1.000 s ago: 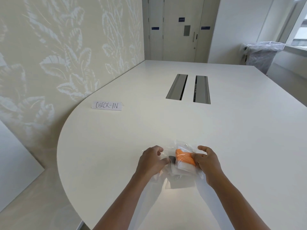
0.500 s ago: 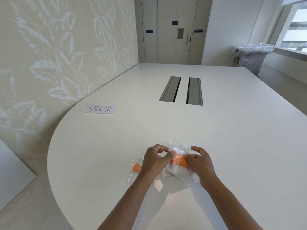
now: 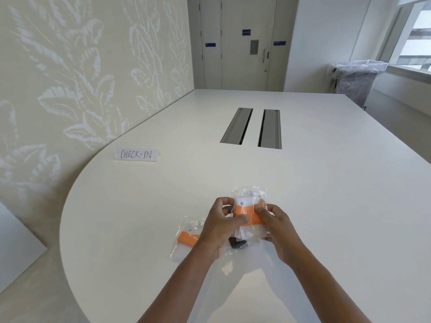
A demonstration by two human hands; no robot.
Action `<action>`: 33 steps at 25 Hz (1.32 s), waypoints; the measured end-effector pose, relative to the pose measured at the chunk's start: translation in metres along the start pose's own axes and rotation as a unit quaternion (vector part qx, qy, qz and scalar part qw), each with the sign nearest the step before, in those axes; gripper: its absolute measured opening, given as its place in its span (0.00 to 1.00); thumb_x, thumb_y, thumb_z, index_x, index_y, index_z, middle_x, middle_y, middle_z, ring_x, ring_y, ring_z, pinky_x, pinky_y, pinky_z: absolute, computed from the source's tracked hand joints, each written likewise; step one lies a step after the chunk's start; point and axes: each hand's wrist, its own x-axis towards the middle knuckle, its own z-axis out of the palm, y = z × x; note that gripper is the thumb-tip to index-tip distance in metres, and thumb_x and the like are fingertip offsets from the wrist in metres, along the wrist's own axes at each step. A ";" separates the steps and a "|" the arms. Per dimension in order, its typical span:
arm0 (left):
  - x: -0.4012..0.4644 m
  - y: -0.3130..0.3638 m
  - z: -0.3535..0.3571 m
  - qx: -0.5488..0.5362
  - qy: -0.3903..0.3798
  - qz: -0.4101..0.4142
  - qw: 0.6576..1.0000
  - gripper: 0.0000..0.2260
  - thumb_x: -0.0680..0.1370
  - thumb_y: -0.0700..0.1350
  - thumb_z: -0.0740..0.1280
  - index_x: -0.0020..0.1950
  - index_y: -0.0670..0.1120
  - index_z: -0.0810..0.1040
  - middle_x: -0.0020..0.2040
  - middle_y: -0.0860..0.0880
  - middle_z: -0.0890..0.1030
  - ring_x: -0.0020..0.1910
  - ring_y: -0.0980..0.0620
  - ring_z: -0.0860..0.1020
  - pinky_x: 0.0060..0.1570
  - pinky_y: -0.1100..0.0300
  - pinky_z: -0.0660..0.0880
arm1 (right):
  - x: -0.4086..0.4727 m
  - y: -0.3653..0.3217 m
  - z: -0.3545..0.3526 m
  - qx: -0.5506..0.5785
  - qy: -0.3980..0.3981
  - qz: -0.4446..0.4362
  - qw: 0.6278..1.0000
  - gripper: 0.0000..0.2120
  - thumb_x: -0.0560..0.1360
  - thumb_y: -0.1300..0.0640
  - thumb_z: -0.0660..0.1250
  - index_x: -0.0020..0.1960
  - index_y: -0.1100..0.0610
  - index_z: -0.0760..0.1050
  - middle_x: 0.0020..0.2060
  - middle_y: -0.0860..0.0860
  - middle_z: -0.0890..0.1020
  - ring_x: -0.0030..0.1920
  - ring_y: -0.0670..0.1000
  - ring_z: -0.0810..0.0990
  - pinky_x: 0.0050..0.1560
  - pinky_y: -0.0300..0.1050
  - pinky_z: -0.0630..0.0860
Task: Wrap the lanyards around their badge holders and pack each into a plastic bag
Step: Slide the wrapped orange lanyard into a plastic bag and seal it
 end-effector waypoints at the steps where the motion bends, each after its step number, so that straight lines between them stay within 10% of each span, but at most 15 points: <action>1: 0.003 0.000 0.001 -0.013 -0.016 0.002 1.000 0.23 0.64 0.46 0.78 0.57 0.52 0.77 0.52 0.48 0.86 0.49 0.47 0.85 0.46 0.51 0.84 | -0.002 -0.002 -0.001 0.015 -0.021 -0.006 1.000 0.15 0.80 0.47 0.67 0.59 0.56 0.77 0.49 0.56 0.87 0.46 0.55 0.87 0.41 0.49 0.82; 5: 0.012 0.005 -0.007 0.112 0.014 0.101 0.988 0.06 0.80 0.49 0.68 0.55 0.51 0.81 0.51 0.54 0.86 0.52 0.52 0.83 0.51 0.57 0.80 | 0.000 -0.010 -0.014 0.042 0.033 -0.039 0.998 0.14 0.80 0.51 0.67 0.58 0.61 0.78 0.49 0.61 0.85 0.44 0.56 0.84 0.46 0.56 0.82; 9: 0.018 0.002 -0.013 0.522 -0.038 0.105 0.846 0.28 0.75 0.56 0.72 0.73 0.53 0.70 0.67 0.51 0.76 0.67 0.48 0.74 0.64 0.51 0.72 | 0.001 -0.003 -0.034 0.020 0.137 -0.007 0.990 0.13 0.79 0.49 0.69 0.53 0.59 0.79 0.44 0.56 0.85 0.41 0.55 0.83 0.47 0.58 0.82; 12: 0.015 -0.008 -0.008 0.630 -0.046 0.057 0.773 0.33 0.72 0.63 0.73 0.71 0.49 0.69 0.62 0.47 0.78 0.63 0.44 0.77 0.58 0.51 0.74 | -0.004 0.011 -0.030 -0.017 0.157 0.007 0.987 0.14 0.77 0.47 0.70 0.49 0.59 0.79 0.40 0.55 0.84 0.35 0.53 0.82 0.37 0.50 0.81; 24: -0.014 -0.019 -0.054 0.358 0.158 0.033 0.920 0.17 0.74 0.54 0.74 0.61 0.52 0.76 0.38 0.57 0.78 0.42 0.53 0.78 0.43 0.59 0.70 | -0.012 0.028 0.030 0.011 0.016 0.085 0.996 0.16 0.79 0.47 0.68 0.49 0.61 0.79 0.40 0.58 0.86 0.36 0.55 0.85 0.33 0.46 0.80; 33: -0.022 -0.035 -0.082 0.457 0.221 -0.035 0.861 0.26 0.76 0.63 0.67 0.70 0.52 0.70 0.65 0.49 0.72 0.68 0.44 0.69 0.63 0.47 0.64 | -0.016 0.044 0.061 -0.274 0.123 -0.046 0.953 0.16 0.81 0.48 0.62 0.38 0.55 0.72 0.37 0.52 0.78 0.42 0.55 0.76 0.41 0.48 0.71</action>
